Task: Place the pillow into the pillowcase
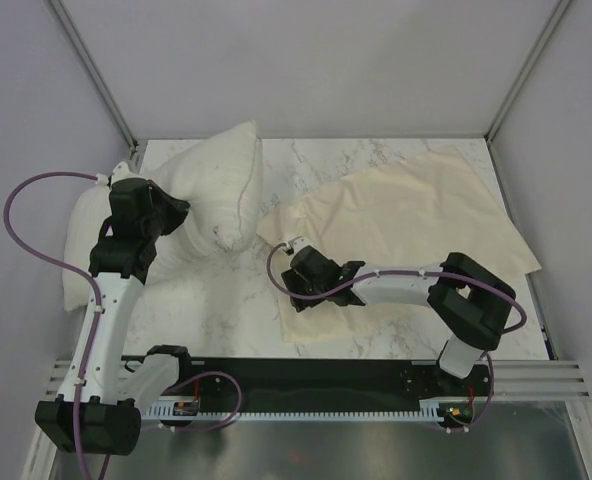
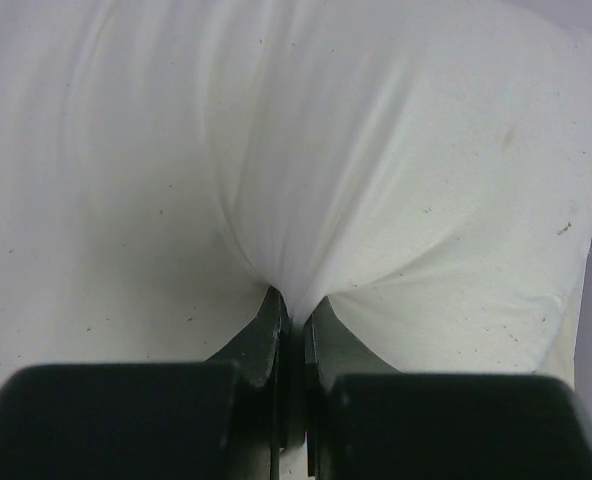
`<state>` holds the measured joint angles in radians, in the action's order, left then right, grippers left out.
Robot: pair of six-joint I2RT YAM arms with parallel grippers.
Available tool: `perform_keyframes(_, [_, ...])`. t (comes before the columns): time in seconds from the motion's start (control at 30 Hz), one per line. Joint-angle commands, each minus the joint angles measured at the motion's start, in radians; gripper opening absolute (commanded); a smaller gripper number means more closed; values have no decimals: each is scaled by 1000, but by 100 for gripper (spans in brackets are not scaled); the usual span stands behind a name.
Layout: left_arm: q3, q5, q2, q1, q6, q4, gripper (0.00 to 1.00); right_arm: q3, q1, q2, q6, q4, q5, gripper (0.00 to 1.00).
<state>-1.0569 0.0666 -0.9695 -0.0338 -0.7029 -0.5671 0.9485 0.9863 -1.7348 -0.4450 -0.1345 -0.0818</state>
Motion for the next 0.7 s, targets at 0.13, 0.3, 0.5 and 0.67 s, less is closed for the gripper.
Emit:
perform_keyframes(0.13, [-2, 105, 20, 31, 8, 36, 2, -200, 97, 139, -152, -191, -105, 62])
perform_keyframes(0.3, [-5, 101, 26, 31, 8, 35, 2, -235, 133, 265, -242, -359, -164, 62])
perform_keyframes(0.5, [-11, 81, 17, 31, 8, 36, 2, -114, 137, 347, -158, -384, -164, 64])
perform_keyframes(0.67, [-23, 71, 29, 31, 22, 35, 2, 70, 140, 226, -23, -404, -148, 61])
